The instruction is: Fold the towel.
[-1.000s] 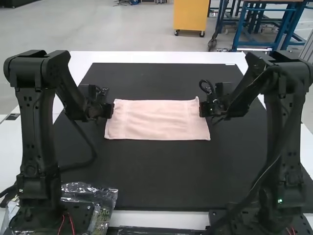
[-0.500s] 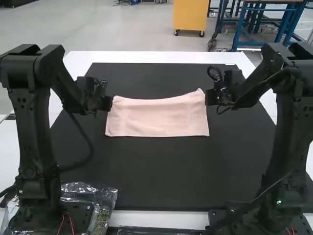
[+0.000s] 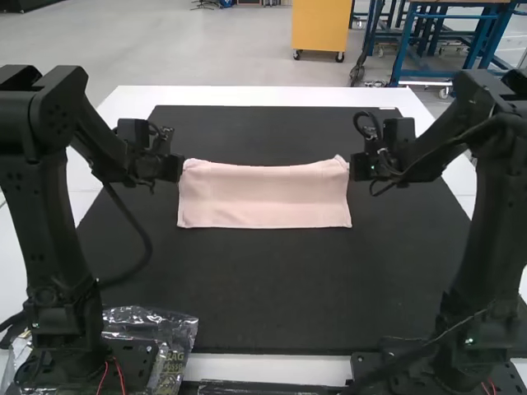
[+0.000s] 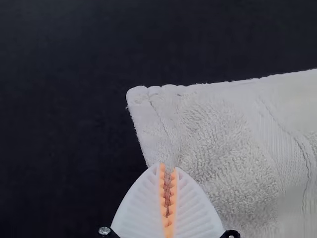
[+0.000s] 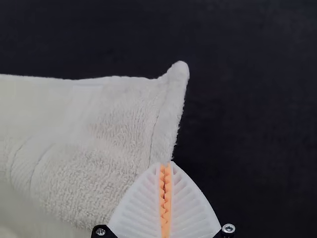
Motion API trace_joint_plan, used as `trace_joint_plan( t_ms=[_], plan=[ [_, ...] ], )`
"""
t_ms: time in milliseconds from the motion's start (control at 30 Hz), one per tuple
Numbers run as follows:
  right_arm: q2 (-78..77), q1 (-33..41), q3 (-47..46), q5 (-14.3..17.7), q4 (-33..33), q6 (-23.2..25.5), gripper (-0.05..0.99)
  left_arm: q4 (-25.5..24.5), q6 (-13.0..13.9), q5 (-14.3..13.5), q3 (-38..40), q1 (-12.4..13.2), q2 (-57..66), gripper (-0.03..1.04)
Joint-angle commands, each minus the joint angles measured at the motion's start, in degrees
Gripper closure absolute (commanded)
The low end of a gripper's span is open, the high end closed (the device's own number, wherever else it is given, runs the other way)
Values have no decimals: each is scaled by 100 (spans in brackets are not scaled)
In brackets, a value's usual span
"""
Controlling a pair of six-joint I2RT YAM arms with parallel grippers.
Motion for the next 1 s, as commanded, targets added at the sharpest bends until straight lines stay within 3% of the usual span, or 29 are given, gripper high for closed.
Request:
trace_joint_plan(
  t_ms=[0, 467, 967],
  plan=[
    [-400, -138, -169, -45, -10, 57, 96, -96, 166, -18, -230, 106, -277, 99],
    [-1068, -270, -933, -300, -344, 39, 96, -334, 439, 78, -1197, 106, -954, 99],
    [-1507, -252, -1803, -361, -511, 31, 96, -615, 597, 70, -1601, 106, -1367, 99]
  ],
)
